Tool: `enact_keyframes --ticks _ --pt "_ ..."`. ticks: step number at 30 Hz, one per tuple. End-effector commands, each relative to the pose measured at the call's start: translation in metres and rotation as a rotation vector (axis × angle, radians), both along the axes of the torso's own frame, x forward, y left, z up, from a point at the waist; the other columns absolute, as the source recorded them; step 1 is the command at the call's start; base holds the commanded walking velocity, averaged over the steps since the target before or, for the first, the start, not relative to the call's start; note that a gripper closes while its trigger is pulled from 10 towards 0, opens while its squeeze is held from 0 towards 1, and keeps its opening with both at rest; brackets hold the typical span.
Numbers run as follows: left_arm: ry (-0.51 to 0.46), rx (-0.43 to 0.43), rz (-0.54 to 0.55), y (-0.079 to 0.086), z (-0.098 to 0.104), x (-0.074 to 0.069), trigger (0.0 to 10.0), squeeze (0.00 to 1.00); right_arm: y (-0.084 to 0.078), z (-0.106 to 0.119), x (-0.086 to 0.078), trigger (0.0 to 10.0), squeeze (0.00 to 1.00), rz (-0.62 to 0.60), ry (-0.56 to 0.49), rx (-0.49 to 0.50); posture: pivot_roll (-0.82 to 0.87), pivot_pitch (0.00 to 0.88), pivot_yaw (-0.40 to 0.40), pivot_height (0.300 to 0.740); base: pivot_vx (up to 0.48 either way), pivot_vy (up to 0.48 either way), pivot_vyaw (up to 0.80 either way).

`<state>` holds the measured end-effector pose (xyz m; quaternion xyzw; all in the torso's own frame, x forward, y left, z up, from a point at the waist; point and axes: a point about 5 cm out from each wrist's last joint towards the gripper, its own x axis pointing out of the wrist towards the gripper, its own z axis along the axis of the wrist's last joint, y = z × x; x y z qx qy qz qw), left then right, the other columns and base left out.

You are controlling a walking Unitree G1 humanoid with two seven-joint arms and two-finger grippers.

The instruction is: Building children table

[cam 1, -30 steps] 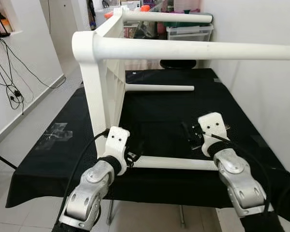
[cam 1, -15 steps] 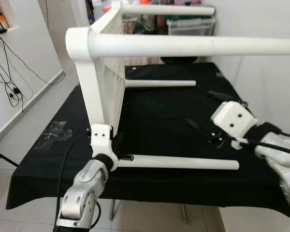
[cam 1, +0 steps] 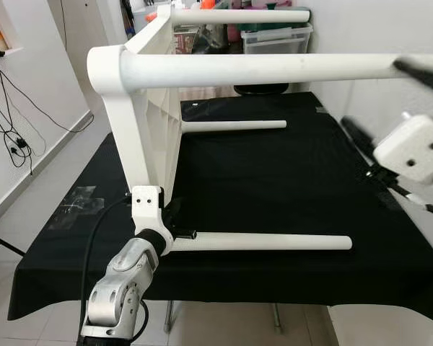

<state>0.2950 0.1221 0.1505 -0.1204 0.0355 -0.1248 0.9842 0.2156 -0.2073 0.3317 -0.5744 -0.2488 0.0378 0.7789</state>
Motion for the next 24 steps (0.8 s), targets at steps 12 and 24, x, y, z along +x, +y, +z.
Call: enact_keyframes --ticks 12,24 --pt "0.056 -0.036 0.112 0.016 -0.004 0.001 10.0 0.0 0.029 -0.015 0.025 10.0 0.0 0.06 -0.038 -0.041 -0.17 0.021 0.03 0.74 0.0 0.0 0.0" --pt "0.092 -0.045 0.141 0.03 -0.01 -0.011 10.0 0.0 0.02 -0.001 0.036 10.0 0.0 -0.014 -0.124 -0.062 -0.14 0.027 0.005 0.74 0.0 0.0 0.0"
